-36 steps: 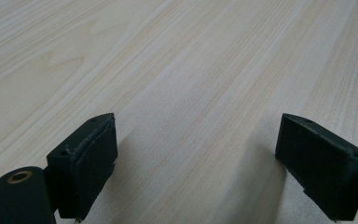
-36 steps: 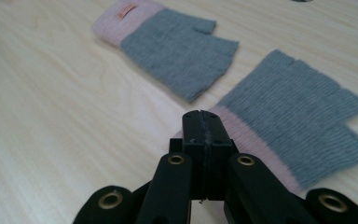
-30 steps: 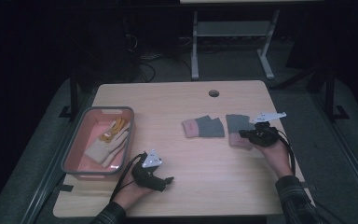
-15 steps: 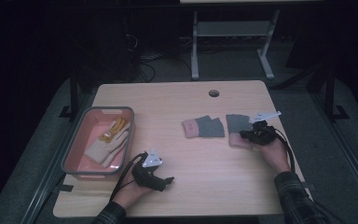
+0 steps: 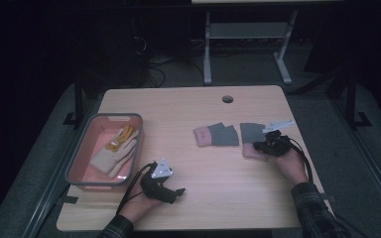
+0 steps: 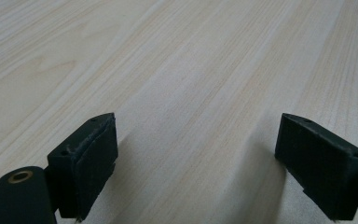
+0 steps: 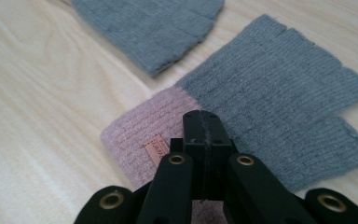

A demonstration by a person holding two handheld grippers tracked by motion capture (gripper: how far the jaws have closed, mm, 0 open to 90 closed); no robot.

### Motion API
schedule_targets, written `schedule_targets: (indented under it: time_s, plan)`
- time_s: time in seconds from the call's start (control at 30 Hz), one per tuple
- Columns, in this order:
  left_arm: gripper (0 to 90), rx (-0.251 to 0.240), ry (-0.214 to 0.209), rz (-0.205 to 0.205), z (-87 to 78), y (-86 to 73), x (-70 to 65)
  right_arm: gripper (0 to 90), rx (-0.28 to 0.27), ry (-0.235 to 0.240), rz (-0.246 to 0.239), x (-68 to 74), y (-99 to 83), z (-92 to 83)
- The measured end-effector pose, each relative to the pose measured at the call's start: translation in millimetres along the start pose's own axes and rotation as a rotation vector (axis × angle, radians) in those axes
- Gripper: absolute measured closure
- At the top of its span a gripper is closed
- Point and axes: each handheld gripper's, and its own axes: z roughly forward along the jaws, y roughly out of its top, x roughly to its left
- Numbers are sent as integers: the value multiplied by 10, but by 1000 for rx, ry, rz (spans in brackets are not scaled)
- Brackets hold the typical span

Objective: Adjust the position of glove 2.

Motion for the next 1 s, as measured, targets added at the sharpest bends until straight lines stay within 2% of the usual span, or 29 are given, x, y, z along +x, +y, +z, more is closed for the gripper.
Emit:
schedule_targets:
  time_s: [0.3, 0.47, 0.57, 0.7, 1.0]
  plan:
    - [122, 0, 0, -1, 0, 0, 0, 900, 18, 13, -32, 137, -31, -44]
    - [122, 0, 0, 0, 0, 0, 0, 900, 33, 22, -34, 207, -54, -78]
    - [122, 0, 0, -1, 0, 0, 0, 900, 44, 24, -53, 251, -64, -98]
    - [122, 0, 0, 0, 0, 0, 0, 900, 59, 29, -49, 311, -67, -115]
    - [122, 2, -2, 0, -2, 1, 1, 900, 61, 65, -75, 485, -163, -197]
